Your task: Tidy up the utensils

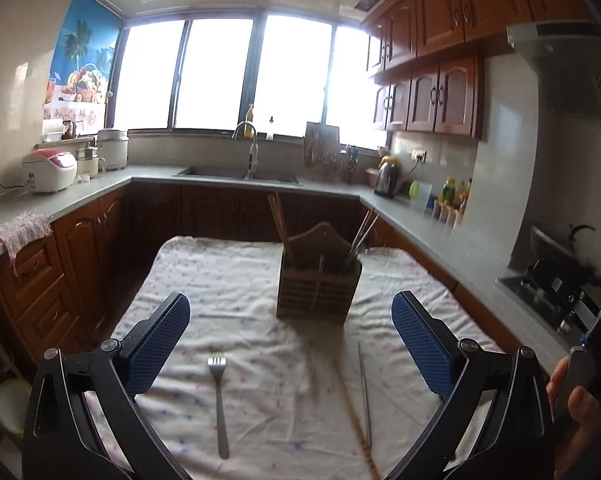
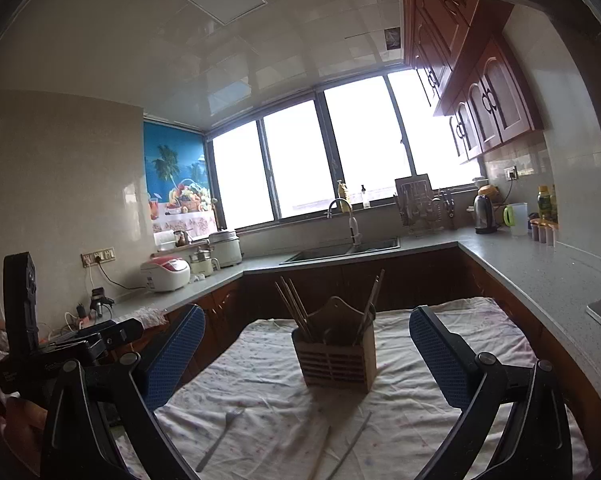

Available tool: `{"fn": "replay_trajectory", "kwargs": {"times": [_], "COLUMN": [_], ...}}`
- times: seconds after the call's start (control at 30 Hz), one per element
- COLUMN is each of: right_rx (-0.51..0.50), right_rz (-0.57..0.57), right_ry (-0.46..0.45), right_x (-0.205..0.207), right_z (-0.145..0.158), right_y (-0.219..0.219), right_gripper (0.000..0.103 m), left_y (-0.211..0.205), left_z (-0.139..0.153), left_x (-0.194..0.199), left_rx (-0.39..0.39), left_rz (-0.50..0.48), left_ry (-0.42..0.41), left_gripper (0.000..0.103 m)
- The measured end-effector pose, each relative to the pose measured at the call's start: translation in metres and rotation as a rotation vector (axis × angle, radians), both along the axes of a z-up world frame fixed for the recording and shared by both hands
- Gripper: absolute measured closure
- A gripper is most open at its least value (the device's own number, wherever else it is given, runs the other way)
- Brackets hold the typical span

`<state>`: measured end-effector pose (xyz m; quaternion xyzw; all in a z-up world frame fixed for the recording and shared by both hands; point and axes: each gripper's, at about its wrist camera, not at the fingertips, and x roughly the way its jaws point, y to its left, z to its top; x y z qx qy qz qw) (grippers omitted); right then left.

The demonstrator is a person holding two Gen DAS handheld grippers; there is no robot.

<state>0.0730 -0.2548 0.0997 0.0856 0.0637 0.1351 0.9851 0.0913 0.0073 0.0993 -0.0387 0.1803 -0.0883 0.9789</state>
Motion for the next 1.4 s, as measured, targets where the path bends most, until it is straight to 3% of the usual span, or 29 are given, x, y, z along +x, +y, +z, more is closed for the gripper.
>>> {"fn": "replay_trajectory", "kwargs": {"times": [0.1, 0.23, 0.43, 0.73, 0.93, 1.4], "right_rx": [-0.025, 0.019, -0.057, -0.072, -0.074, -0.057], "right_rz": [-0.043, -0.076, -0.09, -0.072, -0.059, -0.063], "right_ry": [0.045, 0.088, 0.146, 0.189, 0.208, 0.188], "right_x": [-0.009, -0.021, -0.032, -0.045, -0.056, -0.075], "right_z": [-0.037, -0.081, -0.114, -0.137, -0.151, -0.147], "right_y": [0.002, -0.004, 0.003, 0.01, 0.013, 0.012], "right_gripper": [0.0, 0.0, 0.0, 0.0, 0.0, 0.0], "left_y": [-0.006, -0.012, -0.016, -0.02, -0.021, -0.024], "left_z": [-0.032, -0.069, -0.107, -0.133, -0.141, -0.141], "left_x": [-0.007, -0.019, -0.027, -0.041, -0.056, -0.074], "left_rx": [0.008, 0.038, 0.051, 0.105, 0.101, 0.148], "left_rz": [0.014, 0.041, 0.046, 0.065, 0.064, 0.111], "left_ry": [0.023, 0.026, 0.094, 0.121, 0.109, 0.098], "left_gripper": [0.0, 0.0, 0.0, 0.0, 0.0, 0.0]}}
